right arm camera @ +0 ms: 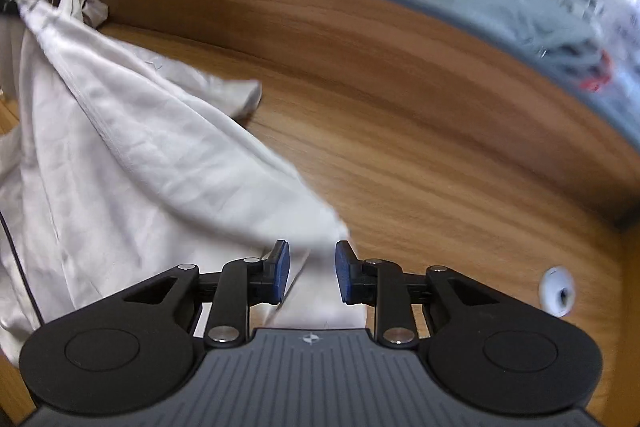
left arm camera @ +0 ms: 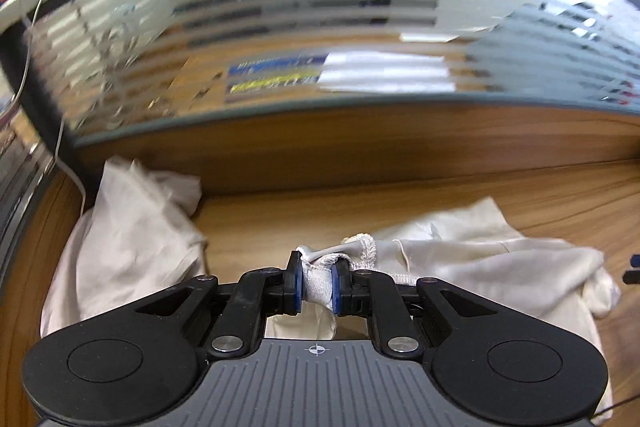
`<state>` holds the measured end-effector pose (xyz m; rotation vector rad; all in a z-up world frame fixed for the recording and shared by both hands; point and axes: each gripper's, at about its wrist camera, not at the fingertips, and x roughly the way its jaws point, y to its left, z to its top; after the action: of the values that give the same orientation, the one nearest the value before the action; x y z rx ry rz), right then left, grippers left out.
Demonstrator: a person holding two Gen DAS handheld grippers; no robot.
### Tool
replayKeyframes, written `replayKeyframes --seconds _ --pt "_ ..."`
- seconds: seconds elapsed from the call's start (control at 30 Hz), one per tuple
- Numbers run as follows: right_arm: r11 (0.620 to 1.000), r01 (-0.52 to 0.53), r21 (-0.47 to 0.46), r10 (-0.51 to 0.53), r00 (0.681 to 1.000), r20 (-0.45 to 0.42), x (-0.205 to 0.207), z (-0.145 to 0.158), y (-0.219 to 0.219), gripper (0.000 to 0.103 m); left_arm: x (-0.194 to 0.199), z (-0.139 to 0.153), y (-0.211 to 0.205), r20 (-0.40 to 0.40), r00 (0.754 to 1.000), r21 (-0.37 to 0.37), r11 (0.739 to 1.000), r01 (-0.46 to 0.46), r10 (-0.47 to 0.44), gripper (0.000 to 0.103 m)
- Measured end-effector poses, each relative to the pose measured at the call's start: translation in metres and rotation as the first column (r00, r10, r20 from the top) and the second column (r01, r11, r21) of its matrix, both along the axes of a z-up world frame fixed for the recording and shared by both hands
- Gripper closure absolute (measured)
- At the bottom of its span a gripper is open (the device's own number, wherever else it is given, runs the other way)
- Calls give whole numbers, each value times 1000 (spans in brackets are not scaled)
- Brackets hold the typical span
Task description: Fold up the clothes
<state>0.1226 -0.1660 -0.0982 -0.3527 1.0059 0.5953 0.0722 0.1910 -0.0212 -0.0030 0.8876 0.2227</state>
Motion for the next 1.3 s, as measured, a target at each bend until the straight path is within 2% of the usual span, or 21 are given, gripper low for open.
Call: replayKeyframes --seconds 0.1,0.23,0.4,0.5,0.6,0.7,0.93,1.0,1.07,1.1,1.17,1.3 --pt "999 -32 42 35 998 -60 -1 -12 4 74 0 -11 1 -29 1000 13 1000 -11 11 87" --pt "983 -182 -7 180 980 -81 -3 -28 29 74 2 -21 6 -59 998 29 999 -16 17 87" --pt "959 -277 -55 273 960 -71 7 -40 56 66 5 -25 13 -73 997 20 999 -27 29 87" --pt "922 -375 -98 371 927 -55 9 -43 70 66 6 -28 17 -80 996 16 999 -32 33 87" --pt "863 -489 -125 486 872 -56 12 -46 80 66 8 -31 20 -87 996 13 999 -33 34 87" --pt "822 -556 -120 551 831 -79 19 -50 85 66 10 -35 23 -94 995 10 999 -35 35 87" --pt "799 -596 -73 585 800 -130 40 -57 87 65 13 -41 28 -101 994 2 999 -46 46 87" --pt "796 -602 -69 591 796 -130 39 -57 87 68 14 -42 29 -101 994 -1 999 -48 48 87" --pt "801 -594 -72 583 802 -127 40 -57 85 90 15 -42 28 -97 994 -5 999 -48 47 87" --pt "809 -583 -73 572 810 -130 42 -57 84 94 16 -42 28 -95 994 -7 999 -46 46 87" --pt "821 -565 -78 554 822 -132 44 -56 81 97 19 -40 25 -84 996 -9 999 -35 34 87" --pt "821 -559 -120 550 829 -100 36 -50 73 99 31 -28 12 -62 998 16 1000 24 -23 87"
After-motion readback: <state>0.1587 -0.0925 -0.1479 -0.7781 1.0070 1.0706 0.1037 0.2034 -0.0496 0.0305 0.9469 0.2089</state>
